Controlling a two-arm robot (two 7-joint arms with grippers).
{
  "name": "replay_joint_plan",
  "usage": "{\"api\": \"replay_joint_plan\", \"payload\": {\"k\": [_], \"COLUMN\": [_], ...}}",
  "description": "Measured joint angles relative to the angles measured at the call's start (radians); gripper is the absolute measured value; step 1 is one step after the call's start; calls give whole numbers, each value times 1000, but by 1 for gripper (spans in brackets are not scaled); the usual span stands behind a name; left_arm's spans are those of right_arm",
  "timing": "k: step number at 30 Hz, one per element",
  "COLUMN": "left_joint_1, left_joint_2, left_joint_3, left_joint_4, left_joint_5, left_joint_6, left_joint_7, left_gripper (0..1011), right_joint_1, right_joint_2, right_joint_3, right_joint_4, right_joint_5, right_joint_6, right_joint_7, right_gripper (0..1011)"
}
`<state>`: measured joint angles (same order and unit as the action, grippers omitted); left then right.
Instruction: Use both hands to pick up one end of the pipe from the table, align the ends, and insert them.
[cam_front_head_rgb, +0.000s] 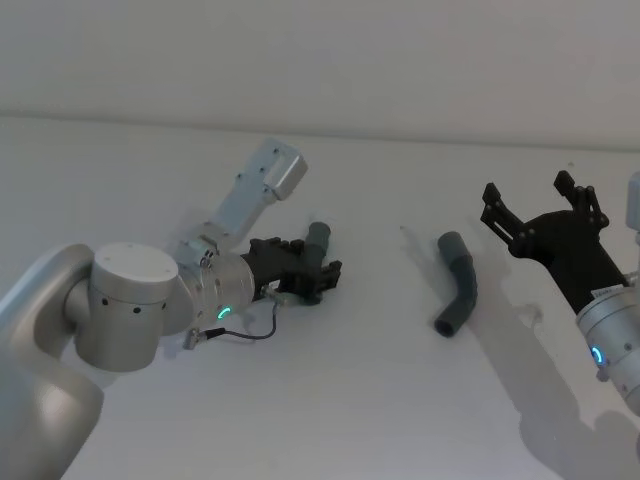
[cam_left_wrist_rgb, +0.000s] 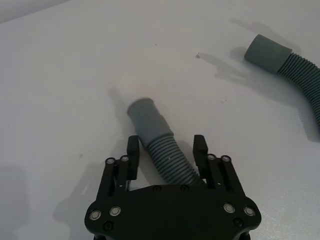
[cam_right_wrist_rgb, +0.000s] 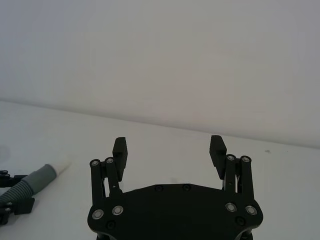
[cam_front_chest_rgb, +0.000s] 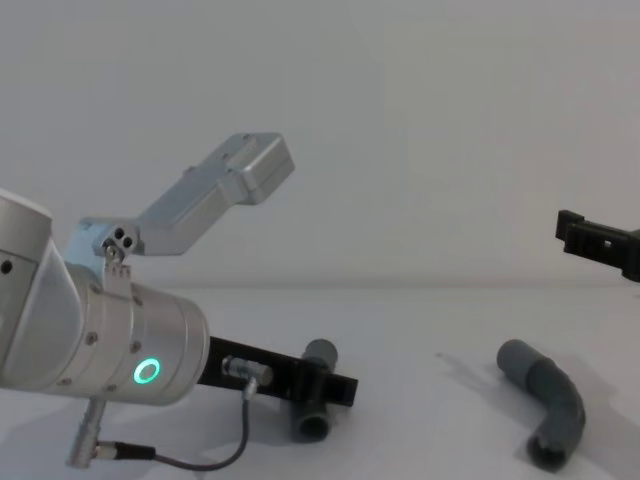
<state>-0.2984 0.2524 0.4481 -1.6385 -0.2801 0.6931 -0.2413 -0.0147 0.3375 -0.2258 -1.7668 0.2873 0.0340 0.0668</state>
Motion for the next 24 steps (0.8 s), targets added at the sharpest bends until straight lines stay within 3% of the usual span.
{"api": "replay_joint_plan", "payload": {"k": [10,24], "left_joint_1": [-1,-1], "left_joint_2": [-3,-4], "left_joint_3": [0,0], "left_joint_4": [2,3], "left_joint_5": [0,0], "left_joint_6": [4,5], "left_joint_7": [0,0], "left_gripper": [387,351], "right_joint_1": [0,0], "right_joint_2": [0,0], "right_joint_3": [0,0], "right_joint_4": [0,0], "right_joint_5": [0,0], "right_joint_6": [0,1], "right_joint_7": [0,0], "right_gripper": [1002,1002]}}
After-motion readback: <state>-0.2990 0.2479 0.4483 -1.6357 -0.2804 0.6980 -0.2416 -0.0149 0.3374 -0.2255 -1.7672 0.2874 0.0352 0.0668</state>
